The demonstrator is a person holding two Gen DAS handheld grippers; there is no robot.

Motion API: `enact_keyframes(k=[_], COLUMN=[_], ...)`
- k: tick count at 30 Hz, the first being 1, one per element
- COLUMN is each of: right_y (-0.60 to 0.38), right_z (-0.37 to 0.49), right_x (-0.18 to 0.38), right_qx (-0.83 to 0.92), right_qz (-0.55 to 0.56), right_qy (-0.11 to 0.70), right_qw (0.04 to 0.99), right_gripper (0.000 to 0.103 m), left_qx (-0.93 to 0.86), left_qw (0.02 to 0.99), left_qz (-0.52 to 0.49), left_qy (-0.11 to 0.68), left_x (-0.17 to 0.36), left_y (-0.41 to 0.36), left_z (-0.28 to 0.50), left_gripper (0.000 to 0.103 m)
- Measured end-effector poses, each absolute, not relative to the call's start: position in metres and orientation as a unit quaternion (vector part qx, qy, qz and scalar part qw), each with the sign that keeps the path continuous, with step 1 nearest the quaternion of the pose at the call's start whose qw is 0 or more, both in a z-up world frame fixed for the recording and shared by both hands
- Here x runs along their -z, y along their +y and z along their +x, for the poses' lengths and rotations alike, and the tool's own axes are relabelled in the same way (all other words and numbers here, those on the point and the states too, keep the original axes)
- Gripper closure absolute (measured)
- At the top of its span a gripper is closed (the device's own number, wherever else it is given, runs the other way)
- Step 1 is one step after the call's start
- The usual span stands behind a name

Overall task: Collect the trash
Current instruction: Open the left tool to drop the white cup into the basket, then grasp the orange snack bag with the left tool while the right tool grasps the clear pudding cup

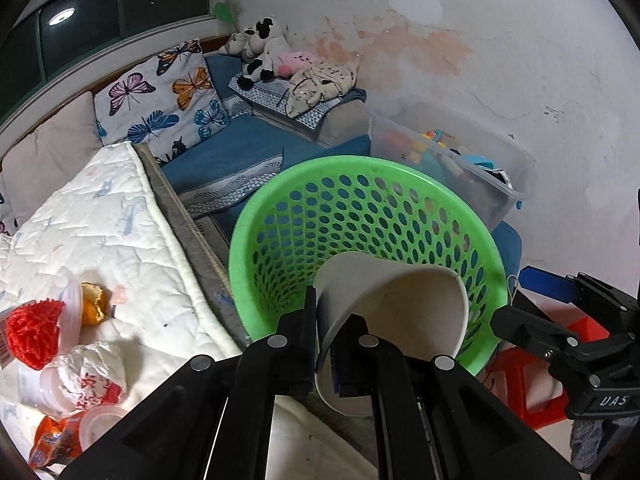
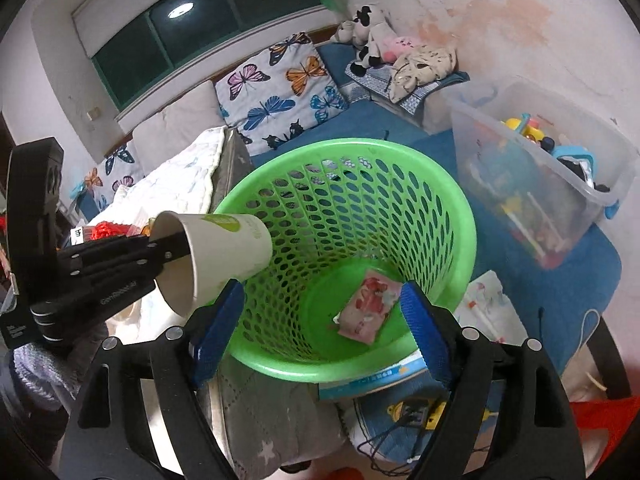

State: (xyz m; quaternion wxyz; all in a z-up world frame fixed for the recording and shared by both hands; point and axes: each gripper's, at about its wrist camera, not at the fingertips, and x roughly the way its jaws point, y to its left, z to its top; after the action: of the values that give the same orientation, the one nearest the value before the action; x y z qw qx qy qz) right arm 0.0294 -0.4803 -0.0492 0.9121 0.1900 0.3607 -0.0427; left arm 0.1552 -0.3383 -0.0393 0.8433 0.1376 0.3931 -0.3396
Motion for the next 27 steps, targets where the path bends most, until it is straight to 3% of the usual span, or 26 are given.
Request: enact_keyframes(k=[2,3,5,27], right_y=[-0.481,-0.48,-0.478,-0.406], right_z=[0.027,0.027,0.026,0.026], right_x=[0.05,0.05,0.049,0.03], right_qx=[0.043,0.042,0.041,-0.025], right_qz=[0.192,0.193,0.193,0.169], right_qy=[0.36,0.36,0.358,0.351], right_qw=[0.912,0.912,0.912,0.921], right_gripper=[0.023,0.023,0.023,0.02], left_qx=[0.344,0.345,0.341,0.28], left_qw=[0.841,0.841,0.847,0.899], left_qz=[0.132,0.129,0.128,0.085], left_qy=[0.396,0.397,0.387,0.327], left_x=[0.04,0.04,0.039,-0.006], left_y=[-0.338,-0.338,-0.336,-0.212], left_z=[0.155,0.155,0.152,0.12], left_gripper=[0.089,0.077,0.066,0.064])
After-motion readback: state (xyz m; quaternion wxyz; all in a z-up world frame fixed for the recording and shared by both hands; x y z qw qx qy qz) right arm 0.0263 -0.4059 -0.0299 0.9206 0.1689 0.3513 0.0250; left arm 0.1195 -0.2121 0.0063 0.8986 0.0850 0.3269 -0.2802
